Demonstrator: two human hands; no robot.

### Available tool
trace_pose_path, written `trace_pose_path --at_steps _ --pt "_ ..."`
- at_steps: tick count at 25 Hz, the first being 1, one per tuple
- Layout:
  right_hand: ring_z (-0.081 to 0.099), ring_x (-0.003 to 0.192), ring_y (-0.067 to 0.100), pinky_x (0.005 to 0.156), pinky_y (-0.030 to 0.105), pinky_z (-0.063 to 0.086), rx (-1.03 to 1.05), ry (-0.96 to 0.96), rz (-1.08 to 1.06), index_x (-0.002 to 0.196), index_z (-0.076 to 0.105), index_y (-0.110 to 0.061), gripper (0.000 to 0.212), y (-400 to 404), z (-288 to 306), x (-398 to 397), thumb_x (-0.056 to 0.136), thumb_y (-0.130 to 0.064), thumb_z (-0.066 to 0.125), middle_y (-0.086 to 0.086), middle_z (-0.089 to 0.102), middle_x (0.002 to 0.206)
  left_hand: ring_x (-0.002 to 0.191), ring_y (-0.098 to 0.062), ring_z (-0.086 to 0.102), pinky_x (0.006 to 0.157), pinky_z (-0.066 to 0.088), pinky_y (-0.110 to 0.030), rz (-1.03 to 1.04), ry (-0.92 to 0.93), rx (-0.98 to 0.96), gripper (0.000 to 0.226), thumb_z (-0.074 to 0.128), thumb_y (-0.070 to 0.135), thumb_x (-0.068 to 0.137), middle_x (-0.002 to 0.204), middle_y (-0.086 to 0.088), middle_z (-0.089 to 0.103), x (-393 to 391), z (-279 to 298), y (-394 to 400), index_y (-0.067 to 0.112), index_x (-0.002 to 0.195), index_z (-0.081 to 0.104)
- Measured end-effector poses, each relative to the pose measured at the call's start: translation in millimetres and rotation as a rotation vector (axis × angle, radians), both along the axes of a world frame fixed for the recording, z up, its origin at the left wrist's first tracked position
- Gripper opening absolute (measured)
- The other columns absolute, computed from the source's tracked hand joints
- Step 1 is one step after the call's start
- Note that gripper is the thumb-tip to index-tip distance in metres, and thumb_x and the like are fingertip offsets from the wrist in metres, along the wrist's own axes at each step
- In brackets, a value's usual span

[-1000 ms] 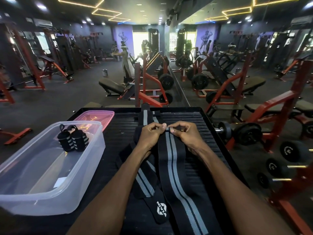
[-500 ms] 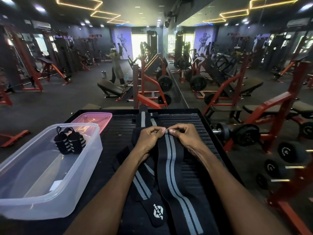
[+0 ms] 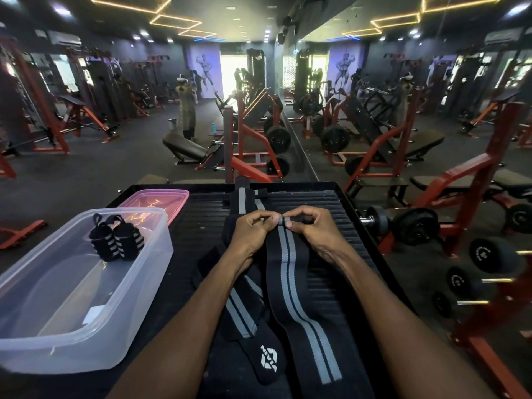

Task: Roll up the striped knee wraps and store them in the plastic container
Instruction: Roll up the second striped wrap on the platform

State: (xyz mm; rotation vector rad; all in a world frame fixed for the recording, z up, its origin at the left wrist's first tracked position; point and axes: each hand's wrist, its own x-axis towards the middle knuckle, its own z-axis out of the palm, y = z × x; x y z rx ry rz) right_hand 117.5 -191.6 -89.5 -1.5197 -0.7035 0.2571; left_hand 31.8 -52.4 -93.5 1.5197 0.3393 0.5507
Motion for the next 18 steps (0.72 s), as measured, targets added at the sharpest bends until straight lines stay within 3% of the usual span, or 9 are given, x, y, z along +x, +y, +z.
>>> trace_pose_path --at_steps 4,9,11,13,15,18 --pt "0.071 0.09 0.019 0.077 0.023 0.057 -0.049 0.117 0.01 0.087 0.076 -0.011 0.006 -1 0 2 0.09 -0.01 0.071 0.009 0.076 0.092 0.084 0.007 0.067 0.075 0.048 -0.006 -0.02 0.001 0.077 0.014 0.071 0.0 0.086 0.094 0.005 0.074 -1 1 1 0.007 0.098 0.075" --pt "0.072 0.094 0.018 0.095 0.036 0.056 -0.046 -0.055 -0.069 0.085 0.078 -0.016 0.014 -2 -1 4 0.085 -0.003 0.075 0.004 0.077 0.092 0.099 -0.021 0.07 0.085 0.051 -0.028 -0.098 0.113 -0.077 0.016 0.073 0.029 0.089 0.101 -0.005 0.076 1 -3 2 0.016 0.096 0.078" --pt "0.072 0.097 0.018 0.091 0.035 0.057 -0.048 -0.048 -0.028 0.093 0.079 -0.011 0.009 -5 0 3 0.085 -0.007 0.076 0.004 0.078 0.096 0.096 -0.009 0.07 0.08 0.049 -0.015 -0.031 0.085 0.017 0.012 0.072 0.024 0.09 0.098 0.001 0.077 1 -3 1 0.016 0.096 0.078" --pt "0.073 0.093 0.015 0.068 0.031 0.059 -0.093 0.01 0.027 0.101 0.078 -0.013 0.013 -9 3 -1 0.088 -0.017 0.075 0.003 0.078 0.099 0.089 0.001 0.07 0.076 0.049 -0.008 -0.002 0.022 0.077 0.008 0.074 0.013 0.088 0.095 0.007 0.076 0 -1 0 0.017 0.094 0.077" --pt "0.069 0.076 0.014 0.042 0.024 0.045 -0.187 0.03 0.009 0.101 0.077 -0.017 0.013 -11 6 -3 0.091 -0.023 0.073 0.003 0.077 0.096 0.086 0.005 0.069 0.077 0.05 -0.008 -0.022 -0.015 0.109 0.013 0.074 0.006 0.086 0.093 0.008 0.076 -2 -1 0 0.016 0.094 0.077" --pt "0.061 0.061 0.016 0.034 0.02 0.036 -0.171 -0.013 -0.059 0.096 0.078 -0.018 0.008 -12 8 -3 0.09 -0.018 0.073 0.007 0.077 0.091 0.091 0.004 0.069 0.079 0.049 -0.009 -0.059 0.0 0.11 0.013 0.075 0.013 0.086 0.097 0.008 0.076 -1 -2 0 0.016 0.099 0.078"
